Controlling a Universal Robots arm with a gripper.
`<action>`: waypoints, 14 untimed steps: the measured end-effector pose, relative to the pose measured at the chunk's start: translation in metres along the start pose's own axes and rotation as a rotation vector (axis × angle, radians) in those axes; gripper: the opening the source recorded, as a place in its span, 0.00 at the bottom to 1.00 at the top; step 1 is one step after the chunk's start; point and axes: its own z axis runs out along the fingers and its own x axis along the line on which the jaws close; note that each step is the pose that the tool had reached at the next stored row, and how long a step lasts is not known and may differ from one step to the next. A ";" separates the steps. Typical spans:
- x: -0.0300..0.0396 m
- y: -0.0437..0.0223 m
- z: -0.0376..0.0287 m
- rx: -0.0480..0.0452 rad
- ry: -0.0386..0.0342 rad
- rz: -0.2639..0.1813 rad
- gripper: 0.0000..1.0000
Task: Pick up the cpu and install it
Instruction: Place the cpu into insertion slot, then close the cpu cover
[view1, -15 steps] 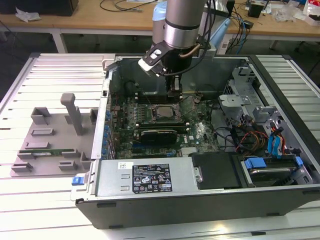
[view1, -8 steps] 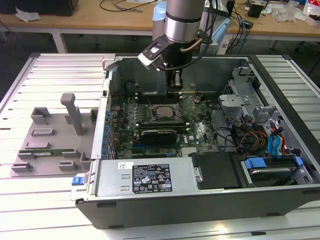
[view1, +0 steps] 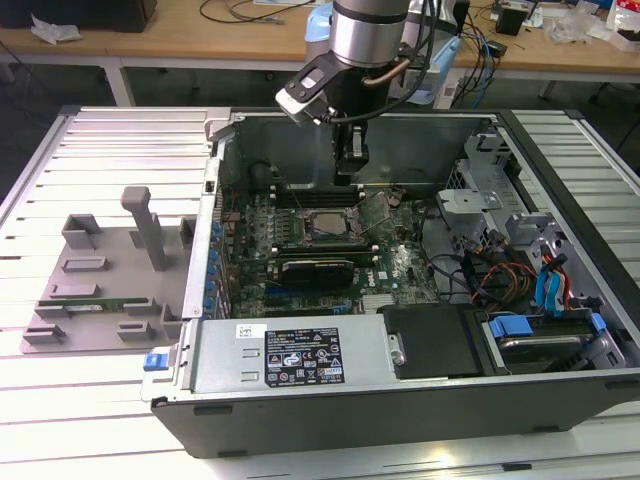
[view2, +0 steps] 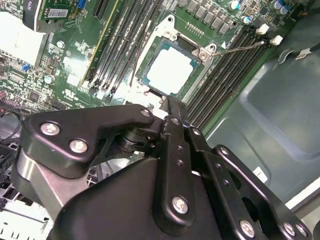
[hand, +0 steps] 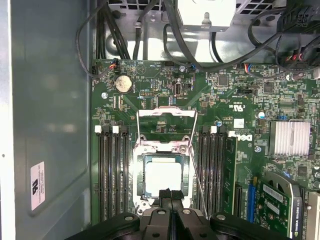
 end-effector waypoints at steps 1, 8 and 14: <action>0.0000 0.0000 0.0000 0.0000 0.0000 0.000 0.11; -0.0002 0.0103 -0.0006 0.0001 -0.0001 0.000 0.11; -0.0005 0.0273 -0.0013 0.0001 -0.0008 0.000 0.11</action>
